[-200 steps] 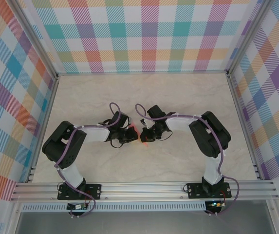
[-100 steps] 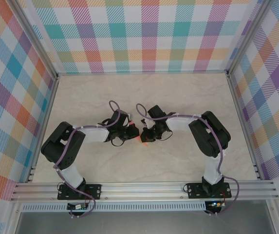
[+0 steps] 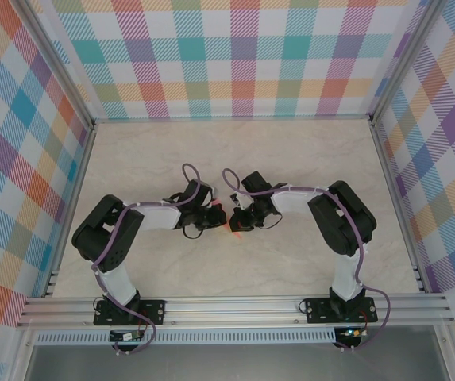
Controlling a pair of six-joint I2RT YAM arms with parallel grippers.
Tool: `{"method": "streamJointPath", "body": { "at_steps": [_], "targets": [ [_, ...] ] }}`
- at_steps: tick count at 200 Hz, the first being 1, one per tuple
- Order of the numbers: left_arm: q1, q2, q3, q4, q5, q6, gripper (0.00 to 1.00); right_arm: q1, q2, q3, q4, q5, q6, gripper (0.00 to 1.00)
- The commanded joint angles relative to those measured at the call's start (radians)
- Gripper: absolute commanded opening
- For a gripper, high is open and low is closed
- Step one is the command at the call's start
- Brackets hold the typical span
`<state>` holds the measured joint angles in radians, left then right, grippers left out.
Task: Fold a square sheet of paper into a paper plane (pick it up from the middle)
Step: Fold the wing for the fifth time at the center of the table.
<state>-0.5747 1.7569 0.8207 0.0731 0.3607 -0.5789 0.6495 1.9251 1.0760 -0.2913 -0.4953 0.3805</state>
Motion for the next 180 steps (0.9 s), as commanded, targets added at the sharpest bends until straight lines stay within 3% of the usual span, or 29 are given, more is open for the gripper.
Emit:
{"method": "streamJointPath", "body": {
  "at_steps": [1,64,180],
  "targets": [
    [0.025,0.028,0.012,-0.111,-0.117,0.08,0.07,-0.016,0.048,-0.059,-0.137,0.106,-0.026,0.0],
    [0.169,0.04,0.032,-0.1,-0.053,0.136,0.08,-0.024,0.052,-0.08,-0.14,0.117,-0.031,0.0],
    [0.386,0.14,0.067,-0.057,0.009,0.106,0.09,-0.025,0.054,-0.08,-0.147,0.116,-0.031,0.0]
  ]
}}
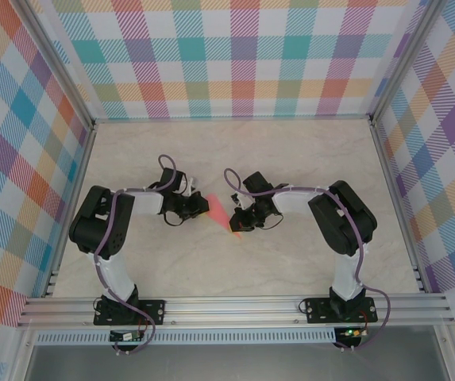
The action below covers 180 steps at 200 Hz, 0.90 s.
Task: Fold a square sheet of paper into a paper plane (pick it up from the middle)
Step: Fold the wing for the fifth time at the center of the table.
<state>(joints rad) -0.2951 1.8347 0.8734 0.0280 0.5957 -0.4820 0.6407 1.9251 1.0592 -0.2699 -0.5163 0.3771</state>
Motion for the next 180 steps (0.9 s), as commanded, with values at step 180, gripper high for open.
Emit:
{"method": "streamJointPath", "body": {
  "at_steps": [180],
  "targets": [
    [0.09,-0.288,-0.084,0.055,-0.184,-0.11,0.13,-0.016,0.049,-0.057,-0.157,0.111,-0.015,0.0]
  ]
}}
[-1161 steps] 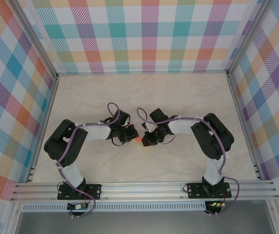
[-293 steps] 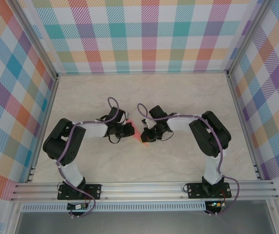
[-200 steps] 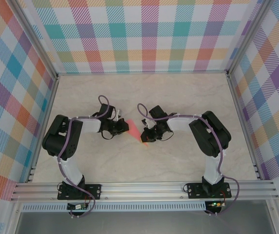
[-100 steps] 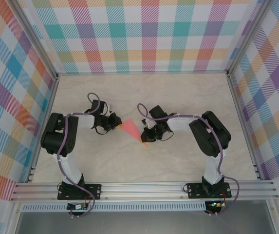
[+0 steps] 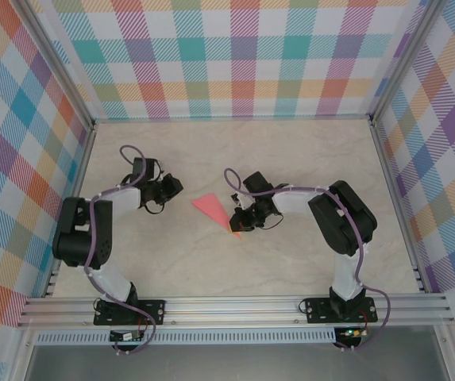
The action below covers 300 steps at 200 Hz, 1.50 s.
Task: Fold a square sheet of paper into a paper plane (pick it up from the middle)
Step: Fold the wing for the fifth time at the center of the table.
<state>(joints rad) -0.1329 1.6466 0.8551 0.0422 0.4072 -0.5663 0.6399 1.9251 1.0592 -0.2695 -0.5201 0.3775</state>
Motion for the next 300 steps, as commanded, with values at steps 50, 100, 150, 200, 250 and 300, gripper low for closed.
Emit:
{"method": "streamJointPath", "body": {
  "at_steps": [50,100,150,200,250,300],
  "targets": [
    [-0.3,-0.088,-0.139,0.121,-0.03,-0.107,0.1,-0.016,0.058,-0.064,-0.157,0.119,-0.01,0.0],
    [-0.434,0.084,-0.091,0.225,0.019,-0.136,0.09,-0.016,0.059,-0.065,-0.158,0.118,-0.006,0.0],
    [-0.45,0.164,-0.056,0.158,-0.019,-0.077,0.07,-0.016,0.064,-0.068,-0.164,0.127,-0.005,0.0],
    [-0.362,0.128,-0.057,0.049,-0.115,0.007,0.07,-0.016,0.079,-0.074,-0.175,0.152,-0.008,0.0],
    [-0.22,0.155,0.026,-0.047,-0.163,0.079,0.07,-0.016,0.085,-0.073,-0.172,0.146,-0.01,0.0],
    [-0.103,0.245,0.067,-0.036,-0.147,0.082,0.07,-0.016,0.087,-0.071,-0.167,0.14,-0.012,0.0]
  ]
}}
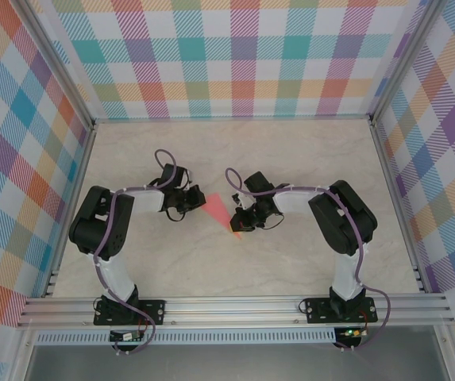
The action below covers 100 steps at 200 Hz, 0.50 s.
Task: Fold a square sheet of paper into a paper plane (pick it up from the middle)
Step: Fold the wing for the fifth time at the center of the table.
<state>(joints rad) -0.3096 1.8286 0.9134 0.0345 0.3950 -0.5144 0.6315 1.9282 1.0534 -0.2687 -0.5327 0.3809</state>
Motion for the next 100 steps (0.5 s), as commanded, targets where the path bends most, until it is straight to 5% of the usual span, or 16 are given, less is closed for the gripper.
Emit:
{"method": "streamJointPath", "body": {
  "at_steps": [1,100],
  "targets": [
    [0.073,0.064,0.009,-0.029,-0.134,0.029,0.07,-0.007,0.084,-0.066,-0.167,0.152,-0.016,0.0],
    [0.138,0.034,-0.067,0.082,-0.135,-0.019,0.07,-0.006,0.083,-0.066,-0.168,0.153,-0.016,0.0]
  ]
}}
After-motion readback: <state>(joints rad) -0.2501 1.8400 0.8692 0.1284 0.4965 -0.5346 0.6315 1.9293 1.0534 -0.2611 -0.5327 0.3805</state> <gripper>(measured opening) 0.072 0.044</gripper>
